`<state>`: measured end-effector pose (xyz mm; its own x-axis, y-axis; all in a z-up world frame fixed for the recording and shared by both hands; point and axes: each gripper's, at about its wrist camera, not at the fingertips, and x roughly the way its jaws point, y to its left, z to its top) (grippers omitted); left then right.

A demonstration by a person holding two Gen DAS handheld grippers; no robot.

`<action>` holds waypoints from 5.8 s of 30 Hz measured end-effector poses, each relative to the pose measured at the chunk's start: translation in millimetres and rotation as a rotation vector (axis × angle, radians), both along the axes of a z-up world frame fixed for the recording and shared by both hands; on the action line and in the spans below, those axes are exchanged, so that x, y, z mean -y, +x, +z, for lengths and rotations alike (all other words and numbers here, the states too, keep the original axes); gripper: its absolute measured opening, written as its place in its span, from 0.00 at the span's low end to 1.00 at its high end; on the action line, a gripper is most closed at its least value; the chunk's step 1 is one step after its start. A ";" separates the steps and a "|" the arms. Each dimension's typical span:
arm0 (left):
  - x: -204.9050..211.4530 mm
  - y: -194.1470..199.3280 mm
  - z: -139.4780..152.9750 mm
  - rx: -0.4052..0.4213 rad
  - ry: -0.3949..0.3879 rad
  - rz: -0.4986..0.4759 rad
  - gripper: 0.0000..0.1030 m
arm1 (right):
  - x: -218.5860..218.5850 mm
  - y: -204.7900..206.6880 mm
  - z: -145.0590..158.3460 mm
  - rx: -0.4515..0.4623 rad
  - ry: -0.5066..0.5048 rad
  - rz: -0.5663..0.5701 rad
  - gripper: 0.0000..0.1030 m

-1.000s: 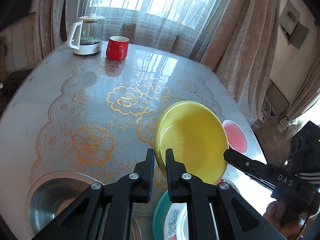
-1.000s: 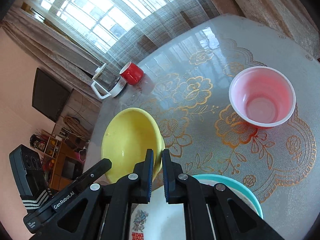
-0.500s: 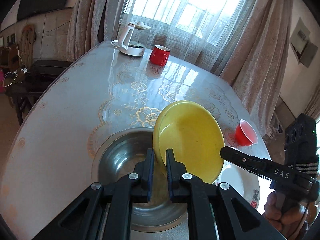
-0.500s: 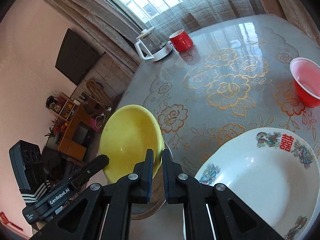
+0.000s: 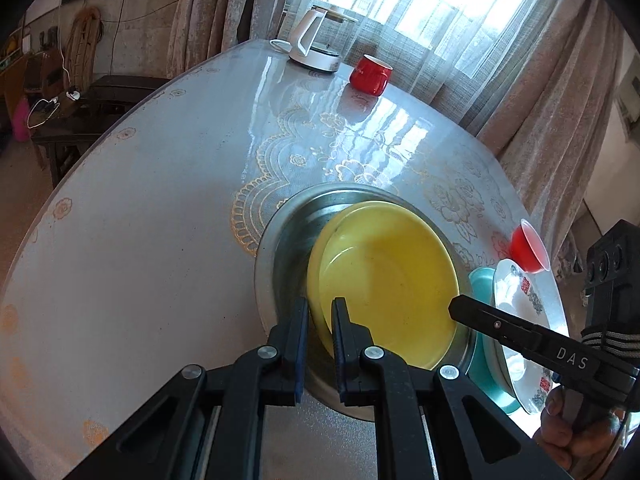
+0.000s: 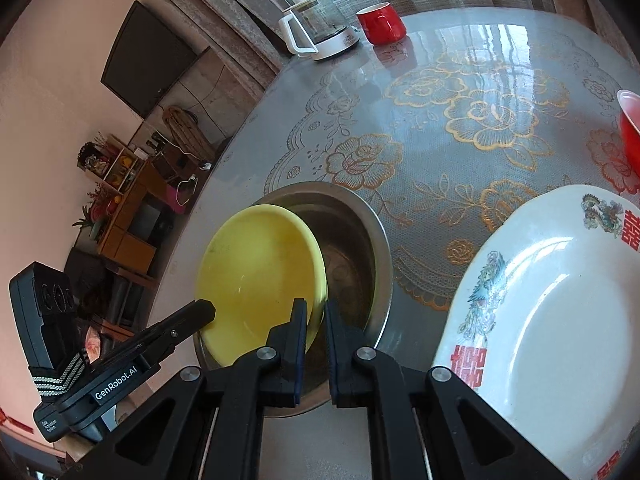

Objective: Organize plates and bowls

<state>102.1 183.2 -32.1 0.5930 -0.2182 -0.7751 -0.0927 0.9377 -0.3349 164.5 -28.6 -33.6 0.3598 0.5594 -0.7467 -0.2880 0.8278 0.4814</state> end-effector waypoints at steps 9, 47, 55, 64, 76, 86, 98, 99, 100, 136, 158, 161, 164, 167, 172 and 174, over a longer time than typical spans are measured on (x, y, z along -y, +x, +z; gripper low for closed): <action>8.1 4.2 -2.3 0.031 0.092 0.001 0.11 | -6.6 -3.5 3.9 0.075 -0.101 0.012 0.10; 61.0 -45.6 29.8 0.199 0.321 0.026 0.12 | 46.5 -58.8 26.4 0.265 -0.064 -0.075 0.38; 100.7 -51.5 36.1 0.248 0.358 -0.078 0.12 | 83.0 -67.3 31.5 0.280 -0.041 -0.165 0.38; 140.9 -56.3 32.7 0.257 0.376 -0.172 0.13 | 123.7 -77.6 32.7 0.285 -0.026 -0.275 0.38; 181.9 -58.3 30.9 0.272 0.395 -0.262 0.15 | 162.4 -87.6 32.1 0.309 -0.055 -0.383 0.38; 206.7 -53.7 26.7 0.261 0.394 -0.319 0.20 | 195.3 -91.0 29.0 0.305 -0.064 -0.463 0.38; 228.6 -42.4 22.7 0.248 0.396 -0.361 0.26 | 232.9 -92.4 17.2 0.271 -0.056 -0.559 0.38; 229.8 -41.0 22.5 0.245 0.394 -0.364 0.26 | 235.0 -92.7 16.5 0.269 -0.057 -0.562 0.38; 230.8 -39.4 22.3 0.242 0.390 -0.366 0.26 | 237.3 -92.7 15.5 0.267 -0.057 -0.567 0.38; 274.5 16.4 39.3 0.192 0.283 -0.406 0.34 | 292.2 -106.6 9.5 0.260 -0.050 -0.679 0.38; 294.2 53.8 44.5 0.109 0.200 -0.450 0.41 | 302.1 -79.1 7.0 0.232 -0.074 -0.642 0.38; 295.3 64.4 43.4 0.084 0.183 -0.441 0.41 | 304.2 -72.4 7.6 0.224 -0.080 -0.640 0.38; 296.6 74.7 44.2 0.070 0.157 -0.437 0.42 | 309.2 -64.1 9.4 0.218 -0.087 -0.641 0.38; 296.8 86.0 44.0 0.046 0.123 -0.425 0.42 | 319.4 -55.5 13.5 0.213 -0.069 -0.653 0.38; 304.1 102.7 42.9 0.057 0.090 -0.434 0.42 | 334.6 -37.2 21.9 0.213 -0.036 -0.670 0.38; 310.6 107.7 43.2 0.081 0.074 -0.447 0.41 | 341.1 -27.6 22.2 0.197 -0.009 -0.681 0.38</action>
<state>209.8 -127.4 11.1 0.5125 -0.4123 -0.7533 0.3502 0.9013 -0.2550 136.9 -369.7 -11.4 0.7565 0.1557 -0.6352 0.2142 0.8587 0.4656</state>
